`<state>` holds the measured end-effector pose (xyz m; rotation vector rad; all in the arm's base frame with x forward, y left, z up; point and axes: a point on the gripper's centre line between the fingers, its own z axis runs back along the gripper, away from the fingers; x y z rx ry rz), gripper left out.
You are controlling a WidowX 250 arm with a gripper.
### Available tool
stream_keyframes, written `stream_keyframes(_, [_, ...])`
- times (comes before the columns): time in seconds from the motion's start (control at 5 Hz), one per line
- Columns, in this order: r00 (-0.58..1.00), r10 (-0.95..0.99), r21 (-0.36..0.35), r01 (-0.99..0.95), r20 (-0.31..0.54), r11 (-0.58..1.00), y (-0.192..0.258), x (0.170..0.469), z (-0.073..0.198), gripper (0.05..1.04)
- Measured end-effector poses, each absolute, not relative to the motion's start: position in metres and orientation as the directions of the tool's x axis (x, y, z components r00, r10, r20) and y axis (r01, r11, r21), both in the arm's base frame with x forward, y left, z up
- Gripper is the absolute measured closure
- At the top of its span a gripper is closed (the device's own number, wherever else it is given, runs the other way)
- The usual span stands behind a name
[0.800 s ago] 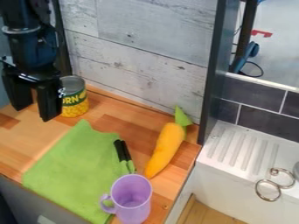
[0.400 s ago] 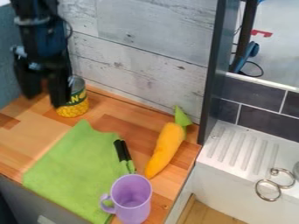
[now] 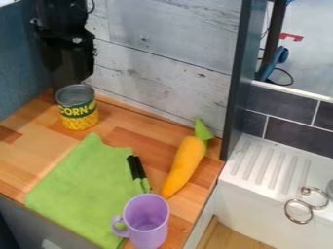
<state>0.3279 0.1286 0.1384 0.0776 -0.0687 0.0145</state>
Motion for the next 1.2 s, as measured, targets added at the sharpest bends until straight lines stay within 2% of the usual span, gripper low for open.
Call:
stream_keyframes(0.4, [0.984,-0.015,0.161,-0.014,0.175,0.987,0.154,0.381,0.128,0.084])
stream_keyframes(0.6, [0.979,0.001,0.173,-0.037,0.205,0.984,0.16,0.394,0.116,0.084])
stream_keyframes(1.0, [0.984,-0.01,0.198,-0.026,0.178,0.98,0.17,0.409,0.081,0.084])
stream_keyframes(1.2, [0.983,-0.02,0.158,-0.01,0.185,0.987,0.17,0.413,0.065,0.084])
